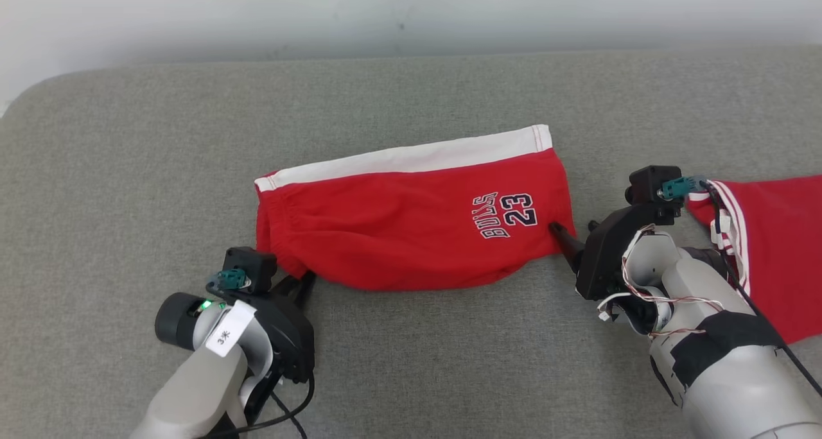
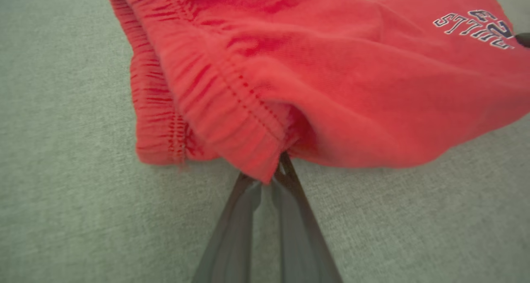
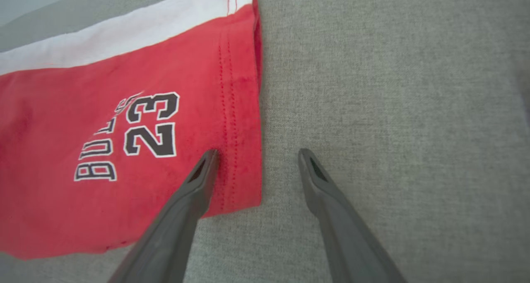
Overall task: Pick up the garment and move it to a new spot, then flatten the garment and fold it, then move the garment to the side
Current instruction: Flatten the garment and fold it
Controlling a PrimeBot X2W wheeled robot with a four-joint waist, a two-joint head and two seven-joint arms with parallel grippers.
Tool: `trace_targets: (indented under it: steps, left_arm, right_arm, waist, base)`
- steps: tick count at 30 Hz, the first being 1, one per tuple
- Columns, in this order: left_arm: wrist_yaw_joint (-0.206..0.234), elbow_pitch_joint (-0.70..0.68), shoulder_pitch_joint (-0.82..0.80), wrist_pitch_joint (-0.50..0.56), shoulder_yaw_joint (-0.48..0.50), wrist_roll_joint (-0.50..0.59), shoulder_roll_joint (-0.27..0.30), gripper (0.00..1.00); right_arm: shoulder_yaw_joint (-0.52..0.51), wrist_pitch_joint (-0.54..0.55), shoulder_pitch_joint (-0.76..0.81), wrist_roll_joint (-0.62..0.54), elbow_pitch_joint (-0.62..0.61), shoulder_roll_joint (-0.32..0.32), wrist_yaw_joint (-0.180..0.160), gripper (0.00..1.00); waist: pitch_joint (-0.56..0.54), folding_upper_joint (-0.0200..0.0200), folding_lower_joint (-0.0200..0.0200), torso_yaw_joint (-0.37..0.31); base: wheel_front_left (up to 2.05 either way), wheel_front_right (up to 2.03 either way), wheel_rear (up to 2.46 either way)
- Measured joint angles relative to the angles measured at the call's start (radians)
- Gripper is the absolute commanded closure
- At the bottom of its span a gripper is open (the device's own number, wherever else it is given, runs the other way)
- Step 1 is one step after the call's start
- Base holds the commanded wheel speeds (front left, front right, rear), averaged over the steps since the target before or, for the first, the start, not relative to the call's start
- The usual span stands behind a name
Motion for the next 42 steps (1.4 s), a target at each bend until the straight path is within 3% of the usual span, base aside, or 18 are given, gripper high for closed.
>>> trace_targets:
  steps: [5, 6, 9, 10, 24, 42]
  left_arm:
    - [-0.007, -0.003, -0.005, 0.000, -0.008, -0.007, 0.000, 0.97]
    - [-0.007, -0.003, -0.006, 0.000, -0.010, -0.010, 0.000, 0.97]
    - [-0.007, -0.002, -0.008, 0.000, -0.016, -0.014, 0.000, 0.97]
    - [-0.007, -0.001, -0.009, 0.000, -0.019, -0.014, 0.000, 0.97]
    - [-0.007, 0.014, 0.002, -0.013, -0.064, -0.050, 0.022, 0.97]
    - [-0.007, -0.081, 0.159, -0.040, -0.193, -0.065, 0.067, 0.95]
  right_arm:
    - [0.007, 0.008, -0.043, 0.001, 0.028, 0.004, 0.000, 0.00]
    - [0.008, 0.009, -0.046, 0.001, 0.032, 0.007, 0.000, 0.05]
    - [0.015, 0.014, -0.053, 0.008, 0.044, 0.010, 0.004, 0.91]
    - [0.018, 0.017, -0.054, 0.008, 0.051, 0.011, 0.005, 1.00]
    - [0.034, -0.003, 0.022, 0.011, 0.051, 0.007, 0.031, 1.00]
    - [0.051, -0.077, 0.346, 0.038, -0.197, -0.040, 0.042, 1.00]
  waist:
    - [0.014, 0.0000, 0.0000, 0.013]
    - [0.015, 0.0000, 0.0001, 0.015]
    - [0.015, 0.0000, 0.0000, 0.017]
    - [0.014, 0.0000, 0.0000, 0.017]
    - [-0.042, 0.0000, 0.0000, 0.012]
    - [-0.156, 0.0000, -0.0001, -0.014]
  base:
    - [0.00, 0.00, 0.00]
    - [0.00, 0.00, 0.00]
    - [0.00, 0.00, 0.00]
    - [0.00, 0.00, 0.00]
    - [0.00, 0.00, 0.00]
    - [0.00, 0.00, 0.00]
